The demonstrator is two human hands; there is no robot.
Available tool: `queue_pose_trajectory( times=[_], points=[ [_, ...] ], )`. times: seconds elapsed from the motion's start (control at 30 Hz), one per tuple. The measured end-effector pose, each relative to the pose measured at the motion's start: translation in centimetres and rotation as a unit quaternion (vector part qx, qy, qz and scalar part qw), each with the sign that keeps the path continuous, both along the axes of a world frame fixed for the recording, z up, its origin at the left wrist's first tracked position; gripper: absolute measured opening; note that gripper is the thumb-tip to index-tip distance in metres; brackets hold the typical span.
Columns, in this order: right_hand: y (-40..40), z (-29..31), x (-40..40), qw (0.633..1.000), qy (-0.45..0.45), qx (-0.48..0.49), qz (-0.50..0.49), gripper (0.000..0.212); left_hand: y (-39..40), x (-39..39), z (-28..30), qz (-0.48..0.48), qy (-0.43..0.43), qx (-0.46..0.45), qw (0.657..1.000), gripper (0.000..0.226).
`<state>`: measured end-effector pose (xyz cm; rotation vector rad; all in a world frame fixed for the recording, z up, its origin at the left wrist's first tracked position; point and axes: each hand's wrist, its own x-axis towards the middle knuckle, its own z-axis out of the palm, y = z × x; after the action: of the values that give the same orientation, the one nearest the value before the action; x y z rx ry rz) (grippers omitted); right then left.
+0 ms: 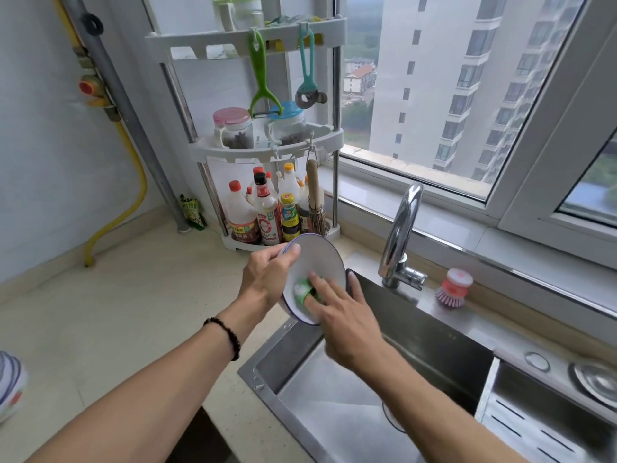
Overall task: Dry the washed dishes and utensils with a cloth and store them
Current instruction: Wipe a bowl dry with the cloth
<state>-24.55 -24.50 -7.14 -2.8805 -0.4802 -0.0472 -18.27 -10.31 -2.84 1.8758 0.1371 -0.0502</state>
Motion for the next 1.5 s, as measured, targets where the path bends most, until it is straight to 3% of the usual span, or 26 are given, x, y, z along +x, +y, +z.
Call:
queue_pose_trajectory(
  times=[0.1,0.13,0.23,0.3,0.37,0.43,0.5,0.6,0.7,0.8,0.87,1.03,1.17,1.23,1.33,1.4,1.5],
  points=[
    [3.2,1.0,-0.6,0.981,0.089,0.172,0.007,0.063,-0.5,-0.2,-0.1,0.038,-0.014,0.026,0.999,0.046],
    [3.3,0.8,-0.8,0.976,0.1,0.189,0.024,0.061,-0.1,-0.2,0.0,0.026,-0.01,0.038,0.999,0.048],
    [0.6,-0.8,-0.5,0.996,-0.017,0.038,0.075,0.064,1.7,0.4,0.7,-0.043,0.056,0.052,0.996,0.054],
    [-0.5,-1.5,0.1,0.99,-0.105,-0.044,0.084,0.054,2.4,0.6,1.4,-0.064,0.091,0.047,0.993,0.049],
    [0.0,-1.8,0.6,0.98,-0.175,-0.049,0.082,0.038,2.6,0.6,1.7,-0.066,0.11,0.003,0.992,0.044],
    [1.2,-0.9,0.8,0.976,-0.208,-0.026,0.056,0.027,2.6,0.1,0.9,-0.071,0.083,-0.096,0.989,0.034],
    [2.4,0.0,0.9,0.979,-0.202,0.019,0.012,0.035,2.1,-1.2,-0.5,-0.032,0.019,-0.174,0.984,0.039],
    [4.7,1.4,0.4,0.982,-0.154,0.099,-0.049,0.025,1.3,-1.9,-0.8,0.048,-0.047,-0.232,0.97,0.051],
    [4.6,1.5,-0.1,0.99,-0.063,0.121,0.019,0.041,2.1,-1.3,0.3,0.029,-0.036,-0.183,0.982,0.03],
    [1.3,1.6,1.0,0.993,-0.049,-0.053,0.094,0.068,3.3,-0.9,0.9,-0.024,-0.008,-0.114,0.993,0.016],
    [1.1,2.0,1.8,0.989,-0.031,-0.118,0.082,0.075,3.1,-0.6,1.1,-0.004,-0.006,-0.083,0.997,0.018],
    [3.5,3.2,0.8,0.981,0.123,0.108,0.102,0.065,2.8,-0.2,0.6,0.029,-0.036,-0.023,0.999,0.037],
    [1.6,2.3,1.8,0.992,0.014,-0.099,0.077,0.075,3.1,0.0,0.8,0.013,-0.003,-0.014,1.0,0.026],
    [2.5,2.2,1.4,0.996,0.012,-0.076,0.053,0.08,2.7,0.4,1.0,0.024,-0.005,-0.011,1.0,0.036],
    [3.7,2.1,-0.1,0.992,0.093,0.031,0.075,0.068,3.1,0.4,1.0,0.003,0.001,0.051,0.999,0.047],
    [2.8,1.7,0.1,0.995,0.033,-0.022,0.095,0.067,3.7,0.3,1.2,-0.031,0.02,0.057,0.998,0.033],
    [1.2,1.2,2.1,0.978,-0.054,-0.171,0.102,0.094,3.8,0.4,2.2,-0.07,0.08,0.07,0.992,0.023]
  ],
)
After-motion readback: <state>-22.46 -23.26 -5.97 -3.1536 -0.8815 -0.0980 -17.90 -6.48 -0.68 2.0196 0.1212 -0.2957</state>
